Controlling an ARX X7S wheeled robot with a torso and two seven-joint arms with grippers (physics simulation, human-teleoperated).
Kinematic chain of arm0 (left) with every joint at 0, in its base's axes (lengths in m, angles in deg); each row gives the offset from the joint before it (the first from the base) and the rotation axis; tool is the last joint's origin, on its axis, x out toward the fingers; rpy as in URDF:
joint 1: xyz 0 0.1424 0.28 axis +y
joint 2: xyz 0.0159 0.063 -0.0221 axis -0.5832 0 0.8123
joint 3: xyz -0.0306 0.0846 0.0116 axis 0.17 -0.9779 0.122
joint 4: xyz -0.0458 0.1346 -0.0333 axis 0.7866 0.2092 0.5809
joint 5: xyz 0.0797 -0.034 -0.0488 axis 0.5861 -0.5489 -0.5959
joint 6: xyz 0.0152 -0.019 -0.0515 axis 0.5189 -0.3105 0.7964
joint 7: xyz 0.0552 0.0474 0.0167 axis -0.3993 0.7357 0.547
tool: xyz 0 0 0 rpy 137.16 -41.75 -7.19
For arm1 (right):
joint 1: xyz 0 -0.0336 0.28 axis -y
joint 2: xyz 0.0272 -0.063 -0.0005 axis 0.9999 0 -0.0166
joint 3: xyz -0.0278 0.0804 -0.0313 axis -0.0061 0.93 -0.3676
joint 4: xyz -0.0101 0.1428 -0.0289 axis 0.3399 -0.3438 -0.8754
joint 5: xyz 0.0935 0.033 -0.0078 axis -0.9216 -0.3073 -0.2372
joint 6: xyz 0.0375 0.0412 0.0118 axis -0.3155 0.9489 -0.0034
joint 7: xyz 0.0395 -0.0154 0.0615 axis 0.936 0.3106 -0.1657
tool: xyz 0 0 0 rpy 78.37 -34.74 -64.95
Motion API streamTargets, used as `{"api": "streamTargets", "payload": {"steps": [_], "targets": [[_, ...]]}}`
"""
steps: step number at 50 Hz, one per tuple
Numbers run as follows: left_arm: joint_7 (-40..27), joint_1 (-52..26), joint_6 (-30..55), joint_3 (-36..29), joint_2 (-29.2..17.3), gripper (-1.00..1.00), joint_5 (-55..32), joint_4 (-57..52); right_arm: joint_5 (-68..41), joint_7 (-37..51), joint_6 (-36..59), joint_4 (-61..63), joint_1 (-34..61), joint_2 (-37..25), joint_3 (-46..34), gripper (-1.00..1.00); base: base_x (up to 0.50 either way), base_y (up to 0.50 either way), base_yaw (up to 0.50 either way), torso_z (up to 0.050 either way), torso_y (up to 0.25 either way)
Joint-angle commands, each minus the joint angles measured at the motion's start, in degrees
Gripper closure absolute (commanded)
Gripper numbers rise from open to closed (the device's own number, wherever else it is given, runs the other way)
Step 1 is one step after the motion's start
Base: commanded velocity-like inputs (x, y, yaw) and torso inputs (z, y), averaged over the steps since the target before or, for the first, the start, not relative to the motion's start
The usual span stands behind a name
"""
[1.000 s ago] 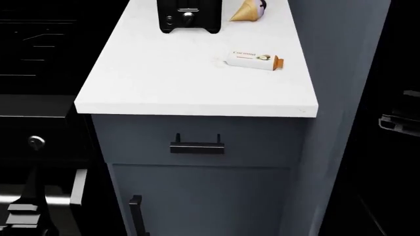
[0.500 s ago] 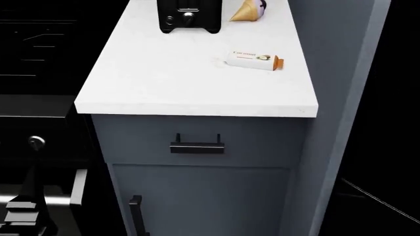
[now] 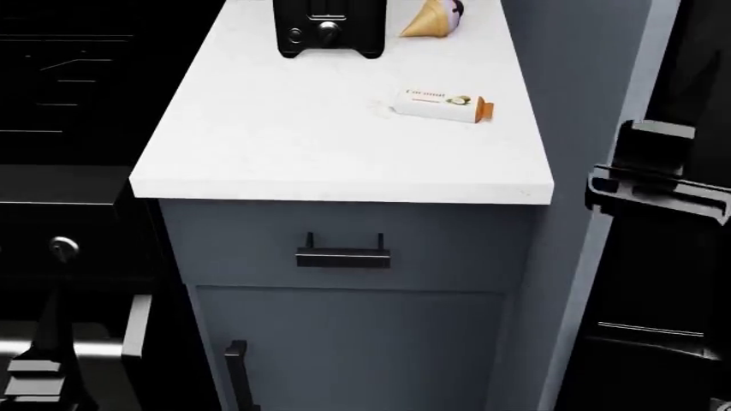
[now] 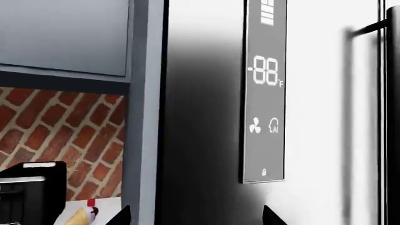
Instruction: Close the fridge doors
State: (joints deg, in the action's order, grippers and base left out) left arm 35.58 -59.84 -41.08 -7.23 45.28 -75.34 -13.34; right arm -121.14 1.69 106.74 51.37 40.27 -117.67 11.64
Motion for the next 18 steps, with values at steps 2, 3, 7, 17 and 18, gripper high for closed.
{"api": "streamTargets", "payload": {"steps": [2, 3, 7, 17, 18], "targets": [[0.28, -0.57, 2.9, 2.44, 0.17, -1.0, -0.83, -1.78, 0.79, 15.78, -13.76, 19.47, -14.25, -7.94, -13.25, -1.0, 0.0, 0.0, 0.0, 0.0, 0.0], [0.32, -0.64, 2.99, 2.58, 0.07, -1.0, -1.11, -1.79, 1.43, 15.62, -13.71, 19.35, -14.23, -7.49, -14.08, -1.0, 0.0, 0.0, 0.0, 0.0, 0.0], [0.71, -0.88, 2.77, 2.64, -0.02, -1.0, -1.33, -1.23, 4.28, 13.65, -14.7, 17.99, -15.36, -5.3, -16.46, -1.0, 0.0, 0.0, 0.0, 0.0, 0.0], [0.79, -1.47, 2.61, 2.16, 0.29, -1.0, -1.4, -0.48, 6.27, 11.53, -16.39, 15.7, -16.85, -4.39, -17.6, -1.0, 0.0, 0.0, 0.0, 0.0, 0.0], [0.79, -1.35, 2.52, 2.06, 0.32, -1.0, -1.28, -0.45, 6.26, 11.44, -16.68, 15.53, -17.11, -4.4, -17.57, -1.0, 0.0, 0.0, 0.0, 0.0, 0.0]]}}
